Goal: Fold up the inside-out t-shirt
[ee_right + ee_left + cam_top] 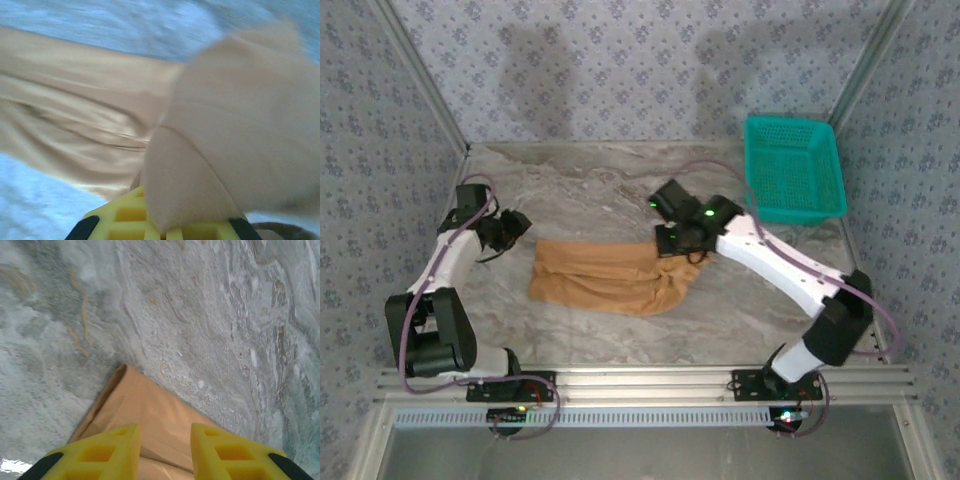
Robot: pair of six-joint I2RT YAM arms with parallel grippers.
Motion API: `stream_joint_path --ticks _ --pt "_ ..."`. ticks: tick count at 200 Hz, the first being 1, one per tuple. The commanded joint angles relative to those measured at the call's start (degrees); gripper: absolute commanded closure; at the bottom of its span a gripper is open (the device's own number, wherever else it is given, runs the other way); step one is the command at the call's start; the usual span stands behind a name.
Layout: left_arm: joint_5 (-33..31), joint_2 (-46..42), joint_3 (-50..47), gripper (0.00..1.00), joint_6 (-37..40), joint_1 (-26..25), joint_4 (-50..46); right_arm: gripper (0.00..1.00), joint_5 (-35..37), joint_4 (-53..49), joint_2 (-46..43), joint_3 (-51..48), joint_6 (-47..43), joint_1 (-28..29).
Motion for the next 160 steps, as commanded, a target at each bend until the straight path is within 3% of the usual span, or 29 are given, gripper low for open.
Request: stream_joint_path --ticks 1,75,109,151,160 --pt "2.5 -1.7 0.0 0.69 0.5 1.5 -1.1 1.00 -0.9 0.7 6.9 8.6 1.9 5.0" --pt "3.7 -2.8 -1.3 0.69 1.3 2.9 -2.0 1.00 -3.4 -3.6 33.4 34.0 -0.6 9.1" --pt "3.6 -4.2 -1.4 0.69 1.5 4.0 -2.9 0.94 -4.8 -6.3 42.1 45.6 -1.3 9.9" --pt "2.7 -9.4 -0.8 0.69 1.9 6.6 -6.2 0.67 -13.6 -8.3 50.9 60.0 2.0 11.2" --pt "1.9 -10.9 -0.2 0.69 2.3 7.2 -7.3 0.56 -16.5 -7.2 50.1 60.3 3.1 11.6"
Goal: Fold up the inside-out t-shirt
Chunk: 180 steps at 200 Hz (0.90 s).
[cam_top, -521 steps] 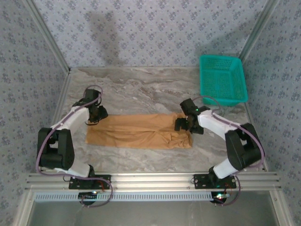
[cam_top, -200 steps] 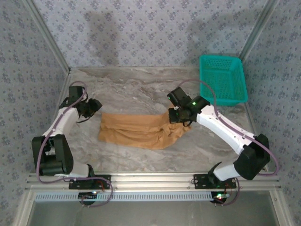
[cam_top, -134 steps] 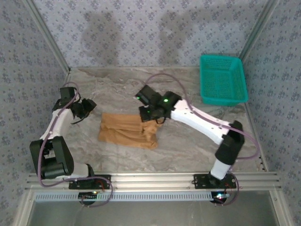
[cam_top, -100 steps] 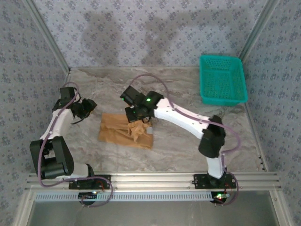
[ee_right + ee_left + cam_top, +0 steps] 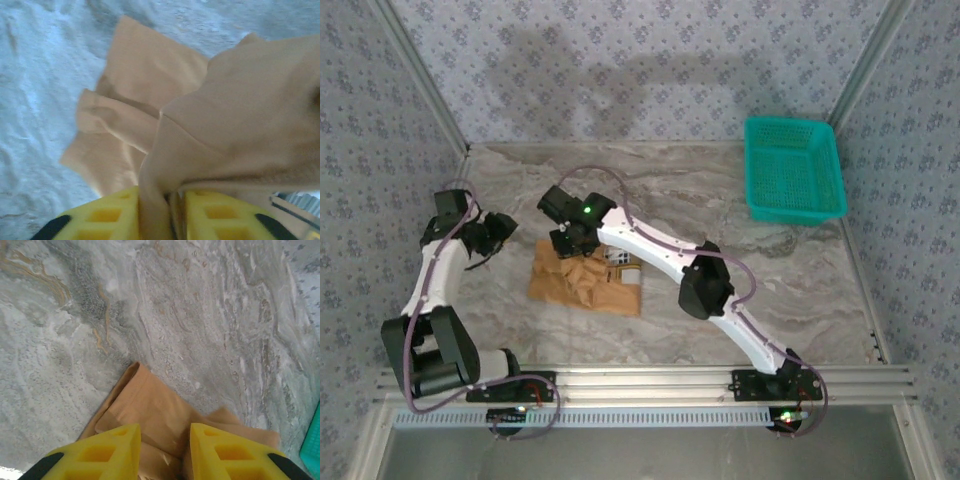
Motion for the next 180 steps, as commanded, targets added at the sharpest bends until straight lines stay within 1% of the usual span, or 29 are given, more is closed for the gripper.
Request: stream_joint_path --ticks 1,16,28,35,41,56,70,84,102,117,130,141,155,180 --pt "-1.0 -4.6 1.0 0.69 1.7 1.5 -3.9 0.55 -7.8 -1.4 0.1 4.7 2.4 1.4" --pt "-3.1 -6.9 2.0 0.69 2.2 1.7 -5.7 0.50 -9.4 0.2 -3.7 2.6 2.5 2.0" --pt "-3.3 -7.9 2.5 0.72 2.3 1.6 -6.5 0.46 -8.8 0.9 -9.2 -3.0 1.6 2.4" --pt "-2.8 -8.3 2.7 0.73 2.2 1.3 -6.7 0.45 -7.6 1.3 -13.4 -8.2 0.9 2.5" --pt "-2.7 -8.4 2.8 0.73 2.3 0.3 -6.8 0.45 -5.8 2.9 -17.4 -14.6 0.9 2.2" --pt "-4.1 -8.7 3.2 0.74 2.1 -4.5 -7.6 0.46 -3.2 10.8 -28.1 -33.0 2.5 0.7" --pt "-7.3 -9.3 2.2 0.74 0.2 -12.2 -6.9 0.58 -4.6 19.9 -35.7 -49.1 6.4 -2.4" --pt "-10.8 -9.5 0.6 0.74 -3.0 -20.6 -4.6 0.77 -6.2 29.2 -39.8 -61.3 8.9 -5.8" --pt "-13.0 -7.7 -1.2 0.74 -7.3 -29.6 -0.4 0.92 -7.9 36.7 -40.5 -70.2 10.9 -8.4" --pt "-14.8 -5.6 -2.0 0.75 -10.3 -36.0 2.7 0.95 -8.8 40.4 -38.5 -73.1 10.9 -9.0" --pt "-15.6 -3.8 -2.7 0.76 -12.9 -40.3 5.7 0.96 -8.1 41.4 -36.5 -73.8 11.0 -9.1" --pt "-15.6 -1.9 -3.3 0.76 -15.3 -43.0 8.1 0.96 -6.6 42.3 -34.6 -76.4 11.8 -9.1" --pt "-14.2 0.7 -5.3 0.76 -18.7 -45.7 13.6 0.97 -5.3 42.3 -32.2 -77.7 13.4 -9.5" --pt "-12.4 6.8 -9.0 0.77 -23.5 -48.5 22.2 0.98 -3.4 40.5 -29.6 -79.8 17.5 -10.3"
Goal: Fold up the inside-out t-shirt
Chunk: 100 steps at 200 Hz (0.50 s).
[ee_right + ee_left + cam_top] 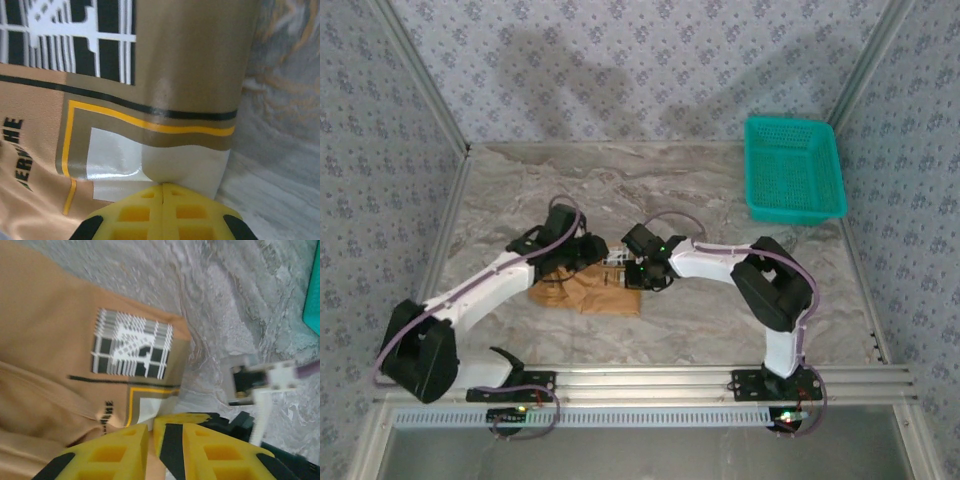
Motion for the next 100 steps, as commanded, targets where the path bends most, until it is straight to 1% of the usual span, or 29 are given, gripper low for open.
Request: stream_joint_path --ticks 1,25,36,48,65,100 --pt "0.7 4.6 -3.5 0.77 -7.1 -1.9 10.5 0.98 3.0 -0.3 3.3 -3.0 5.0 -0.7" --pt "1.2 8.3 -9.5 0.79 -10.7 -2.0 17.5 0.98 3.7 -0.2 3.5 -4.1 6.7 -0.8" --pt "1.2 8.7 -11.4 0.80 -10.2 -1.0 17.3 0.98 4.2 -0.9 3.7 -4.0 7.0 -0.8" --pt "1.6 7.5 -13.1 0.80 -8.5 1.9 14.9 0.99 4.9 -1.6 3.7 -4.0 7.1 -0.8" --pt "1.7 1.7 -15.4 0.80 -5.1 8.7 9.4 0.98 5.5 -2.5 3.7 -4.0 7.0 -0.9" --pt "1.0 -13.7 -14.9 0.78 5.4 25.8 -8.8 0.98 6.5 -3.9 3.7 -3.6 7.1 -0.8"
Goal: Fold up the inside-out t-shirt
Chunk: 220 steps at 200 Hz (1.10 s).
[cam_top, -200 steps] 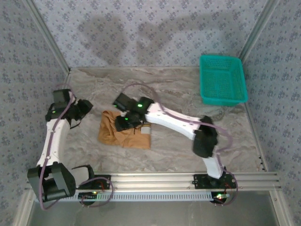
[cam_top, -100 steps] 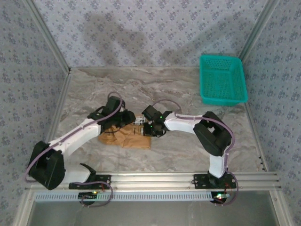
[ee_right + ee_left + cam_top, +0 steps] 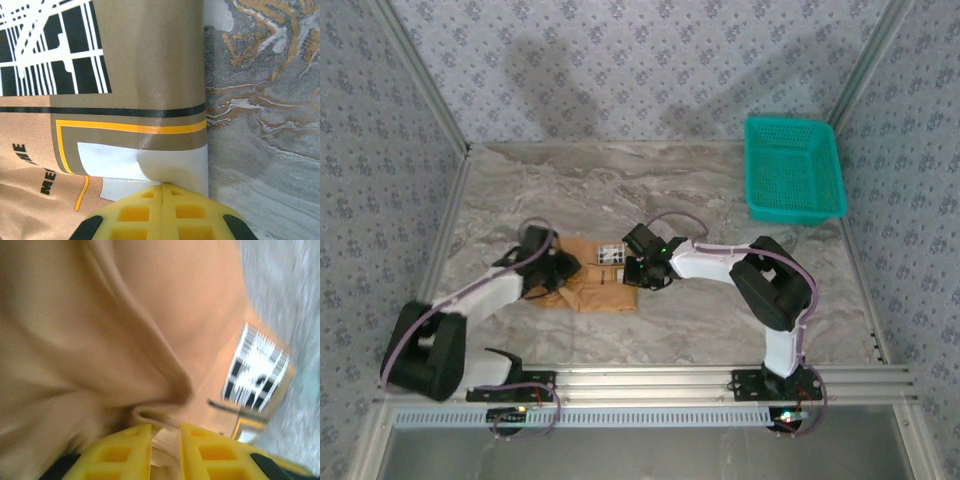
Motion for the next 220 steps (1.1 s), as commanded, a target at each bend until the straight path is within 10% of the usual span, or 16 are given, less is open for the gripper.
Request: stream_joint_path --ticks 1,39,125,168,220 --pt "-1.7 -9.2 0.0 0.78 8.4 9.4 -14.6 0.98 5.9 -7.6 3.5 -2.2 1.0 -0.4" --pt "-3.2 -19.7 1.4 0.80 10.5 17.2 -22.5 0.98 5.7 -10.3 2.2 1.7 -0.6 0.1" --pt "-11.6 7.6 15.2 0.69 0.1 -23.9 -9.8 0.96 6.1 -11.1 -4.5 0.1 -1.4 -3.5" --pt "-10.1 21.7 16.7 0.70 -3.1 -28.7 -1.9 0.97 6.5 -8.6 -8.7 -7.0 1.1 -6.0" --pt "-14.0 18.2 15.2 0.71 -2.6 -28.1 -4.1 0.95 9.0 -9.6 -11.7 -3.0 -0.7 -3.8"
